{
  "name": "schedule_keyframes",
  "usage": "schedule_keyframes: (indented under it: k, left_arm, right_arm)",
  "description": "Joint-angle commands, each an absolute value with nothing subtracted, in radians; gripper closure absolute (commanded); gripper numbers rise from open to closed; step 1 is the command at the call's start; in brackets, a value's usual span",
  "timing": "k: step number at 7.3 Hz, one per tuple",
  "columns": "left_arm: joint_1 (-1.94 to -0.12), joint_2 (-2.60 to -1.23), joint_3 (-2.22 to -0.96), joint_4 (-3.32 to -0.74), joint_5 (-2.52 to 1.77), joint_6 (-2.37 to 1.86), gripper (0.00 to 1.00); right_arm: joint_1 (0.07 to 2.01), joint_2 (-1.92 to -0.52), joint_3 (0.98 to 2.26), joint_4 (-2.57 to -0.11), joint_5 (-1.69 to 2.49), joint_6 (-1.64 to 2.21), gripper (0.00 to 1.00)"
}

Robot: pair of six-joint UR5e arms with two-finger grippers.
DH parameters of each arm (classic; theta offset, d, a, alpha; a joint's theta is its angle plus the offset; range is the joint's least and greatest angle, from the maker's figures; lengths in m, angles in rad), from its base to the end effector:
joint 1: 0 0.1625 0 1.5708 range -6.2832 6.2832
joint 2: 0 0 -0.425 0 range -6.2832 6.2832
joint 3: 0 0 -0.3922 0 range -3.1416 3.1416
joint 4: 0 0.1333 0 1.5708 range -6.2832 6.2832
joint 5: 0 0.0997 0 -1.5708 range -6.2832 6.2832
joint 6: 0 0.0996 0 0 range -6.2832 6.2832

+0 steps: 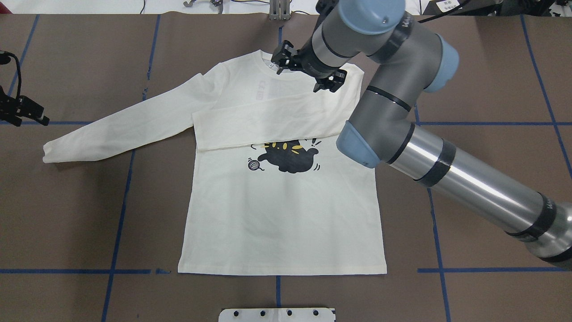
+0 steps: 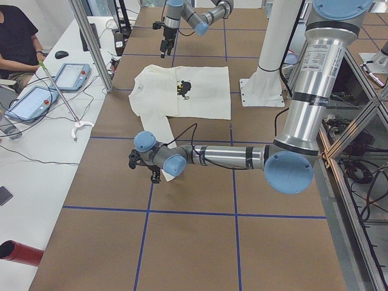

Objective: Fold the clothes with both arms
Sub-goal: 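Release the sleeve near the collar while the left gripper grasps the other cuff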

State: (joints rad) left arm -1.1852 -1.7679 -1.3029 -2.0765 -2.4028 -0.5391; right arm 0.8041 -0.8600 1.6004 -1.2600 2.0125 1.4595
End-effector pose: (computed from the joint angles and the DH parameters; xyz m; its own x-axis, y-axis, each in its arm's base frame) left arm 0.1678 -0.5720 0.6258 0.6100 0.0336 -0.7917 -0.0326 0.9993 0.0174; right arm -0.4165 -0.5631 0.1782 0.3861 0.2560 0.8862 -0.3530 0.9286 -0.1145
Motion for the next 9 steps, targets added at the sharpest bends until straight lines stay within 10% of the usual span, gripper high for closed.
schedule_keyframes:
  k: [1,9]
  left_arm:
    - [-1.177,-1.760,-1.284,-2.085,-2.401,-0.535,0.37]
    - [-1.115,-1.758,-1.279,-2.082,-2.396,-0.540,0.47]
  right_arm:
    - [0.824,-0.928,1.682,-1.267,2.026,1.445,0.00]
    - [0.825,-0.950,1.692,-1.267,2.026,1.445,0.00]
